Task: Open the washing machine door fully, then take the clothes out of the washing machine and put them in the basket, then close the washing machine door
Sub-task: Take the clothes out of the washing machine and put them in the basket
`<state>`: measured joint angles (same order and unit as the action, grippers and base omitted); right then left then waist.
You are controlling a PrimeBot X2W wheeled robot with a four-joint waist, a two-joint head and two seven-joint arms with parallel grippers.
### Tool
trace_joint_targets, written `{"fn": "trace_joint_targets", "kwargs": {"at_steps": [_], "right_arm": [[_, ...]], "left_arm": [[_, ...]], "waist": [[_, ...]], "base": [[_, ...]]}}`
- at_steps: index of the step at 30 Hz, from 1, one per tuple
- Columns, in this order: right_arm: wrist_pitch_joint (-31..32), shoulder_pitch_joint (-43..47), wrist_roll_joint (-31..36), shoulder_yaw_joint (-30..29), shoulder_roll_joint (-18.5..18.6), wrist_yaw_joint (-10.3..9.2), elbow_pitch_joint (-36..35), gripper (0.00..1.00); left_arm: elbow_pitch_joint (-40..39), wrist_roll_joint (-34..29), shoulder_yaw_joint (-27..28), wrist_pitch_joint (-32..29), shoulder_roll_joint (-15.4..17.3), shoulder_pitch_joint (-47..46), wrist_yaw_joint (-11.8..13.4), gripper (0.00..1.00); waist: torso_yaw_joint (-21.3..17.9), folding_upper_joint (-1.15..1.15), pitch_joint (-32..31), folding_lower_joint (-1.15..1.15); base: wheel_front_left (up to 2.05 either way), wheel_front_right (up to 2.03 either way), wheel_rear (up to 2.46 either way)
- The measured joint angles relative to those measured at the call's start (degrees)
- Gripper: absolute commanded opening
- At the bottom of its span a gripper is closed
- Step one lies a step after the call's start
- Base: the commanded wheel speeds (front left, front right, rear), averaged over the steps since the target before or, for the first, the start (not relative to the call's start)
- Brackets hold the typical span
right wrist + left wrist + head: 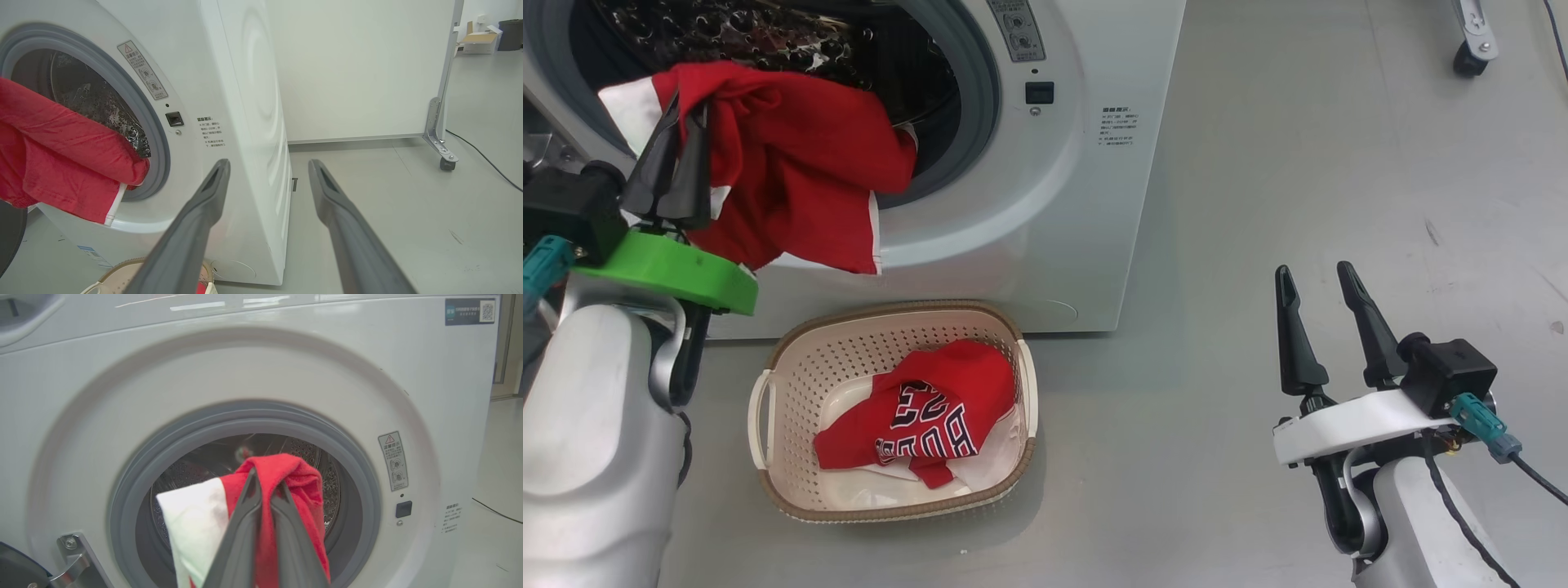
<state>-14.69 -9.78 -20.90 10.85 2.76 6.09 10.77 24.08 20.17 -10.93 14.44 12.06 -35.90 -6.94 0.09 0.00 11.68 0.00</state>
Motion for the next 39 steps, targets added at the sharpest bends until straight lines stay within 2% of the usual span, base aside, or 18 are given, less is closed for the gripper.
{"fn": "trace_joint_targets", "kwargs": {"at_steps": [12,18,26,33,39], "right_arm": [[0.00,0.02,0.02,-0.02,0.00,0.33,-0.54,1.00],[0.00,0.02,0.00,-0.01,0.00,0.34,-0.80,1.00],[0.00,-0.01,-0.15,0.84,0.01,0.40,-1.98,1.00],[0.00,-0.32,-0.14,0.90,0.01,0.40,-2.63,1.00],[0.00,-0.57,-0.04,0.98,0.01,0.40,-3.03,1.00]], "left_arm": [[-9.84,-0.45,2.94,0.02,-0.10,3.27,0.00,0.00],[-10.94,-0.89,2.92,0.27,-0.08,5.75,0.00,0.00],[-5.71,0.62,-0.48,-0.04,-0.32,14.32,-0.24,0.00],[-1.32,1.49,-0.62,-0.08,0.54,15.91,-0.25,0.00],[1.87,0.81,-0.52,-0.08,2.82,15.97,-0.26,0.00]], "waist": [[-0.17,0.00,0.26,0.00],[-0.39,0.00,0.42,0.00],[-1.45,0.00,2.18,0.00],[-2.22,0.00,4.76,0.00],[-2.81,0.00,6.52,0.00]], "base": [[0.00,0.00,0.00],[0.00,0.00,0.00],[0.00,0.00,0.00],[0.00,0.00,0.00],[0.00,0.00,0.00]]}}
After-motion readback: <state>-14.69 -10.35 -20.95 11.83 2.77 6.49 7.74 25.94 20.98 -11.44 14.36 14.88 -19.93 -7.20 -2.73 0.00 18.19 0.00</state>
